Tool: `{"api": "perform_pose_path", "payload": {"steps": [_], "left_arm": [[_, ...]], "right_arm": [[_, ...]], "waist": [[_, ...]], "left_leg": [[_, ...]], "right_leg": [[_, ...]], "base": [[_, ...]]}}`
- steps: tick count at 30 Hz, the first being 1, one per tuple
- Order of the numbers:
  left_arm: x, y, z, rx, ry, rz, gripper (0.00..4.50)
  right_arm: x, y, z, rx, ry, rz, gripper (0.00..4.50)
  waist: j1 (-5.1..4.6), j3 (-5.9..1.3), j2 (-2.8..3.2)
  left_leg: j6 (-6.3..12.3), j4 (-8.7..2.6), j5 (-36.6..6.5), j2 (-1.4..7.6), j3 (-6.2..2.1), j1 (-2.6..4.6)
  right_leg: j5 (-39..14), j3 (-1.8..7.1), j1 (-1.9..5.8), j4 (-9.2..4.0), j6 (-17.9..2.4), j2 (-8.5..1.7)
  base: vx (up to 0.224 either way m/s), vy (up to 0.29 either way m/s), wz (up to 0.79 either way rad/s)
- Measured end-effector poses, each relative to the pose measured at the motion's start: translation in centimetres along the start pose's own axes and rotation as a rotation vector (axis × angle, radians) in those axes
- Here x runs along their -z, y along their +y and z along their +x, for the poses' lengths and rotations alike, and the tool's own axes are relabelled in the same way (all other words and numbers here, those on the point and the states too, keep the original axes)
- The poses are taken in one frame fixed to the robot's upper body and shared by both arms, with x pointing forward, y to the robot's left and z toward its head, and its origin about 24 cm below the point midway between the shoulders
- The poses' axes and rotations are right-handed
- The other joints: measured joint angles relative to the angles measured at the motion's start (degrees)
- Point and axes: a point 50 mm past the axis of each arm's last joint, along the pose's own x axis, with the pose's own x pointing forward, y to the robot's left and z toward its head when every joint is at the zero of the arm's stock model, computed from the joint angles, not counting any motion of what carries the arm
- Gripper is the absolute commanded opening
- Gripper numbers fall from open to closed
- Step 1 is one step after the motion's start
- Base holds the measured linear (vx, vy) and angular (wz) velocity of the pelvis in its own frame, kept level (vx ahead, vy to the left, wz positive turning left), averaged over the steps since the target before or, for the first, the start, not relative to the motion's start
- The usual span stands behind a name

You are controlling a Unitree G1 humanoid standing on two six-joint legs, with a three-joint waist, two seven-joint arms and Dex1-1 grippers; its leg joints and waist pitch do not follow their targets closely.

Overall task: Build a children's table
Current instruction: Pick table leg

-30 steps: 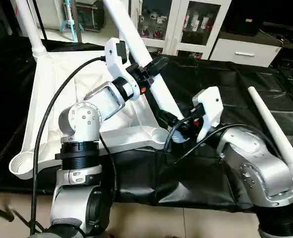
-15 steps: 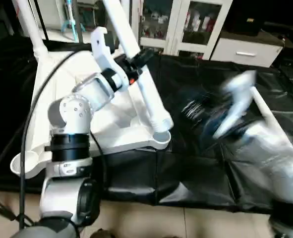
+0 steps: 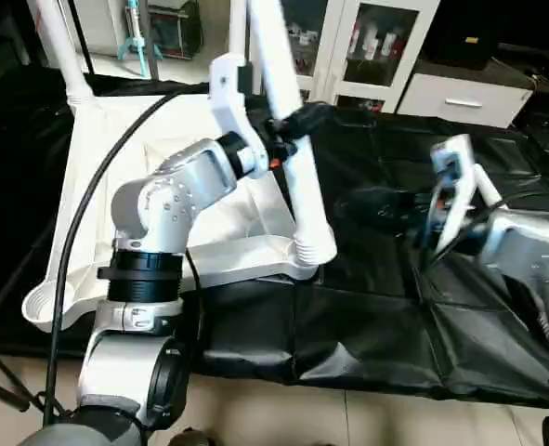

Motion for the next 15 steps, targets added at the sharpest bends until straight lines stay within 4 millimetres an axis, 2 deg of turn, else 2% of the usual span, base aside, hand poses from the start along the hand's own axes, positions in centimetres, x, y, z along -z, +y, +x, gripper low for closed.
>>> {"api": "perform_pose_path", "payload": {"steps": [8,15], "left_arm": [[0.1,-1.9,0.5,0.082,0.026,0.116,1.82],[1.0,-2.8,0.7,0.154,0.093,0.202,1.82]], "right_arm": [[1.3,0.6,2.2,-0.022,0.074,-0.045,3.31],[1.6,0.4,2.6,-0.013,0.098,-0.061,3.31]], "waist": [[0.06,-0.05,-0.46],[0.00,-0.06,-0.58]], "left_leg": [[0.00,0.02,0.00,-0.01,0.00,-0.02],[0.00,0.02,0.00,-0.01,0.01,-0.02]], "right_leg": [[0.00,-0.02,0.00,0.00,0.00,-0.02],[0.00,-0.01,0.00,0.00,0.01,-0.03]], "base": [[0.000,0.000,0.00],[0.000,0.000,0.00]]}}
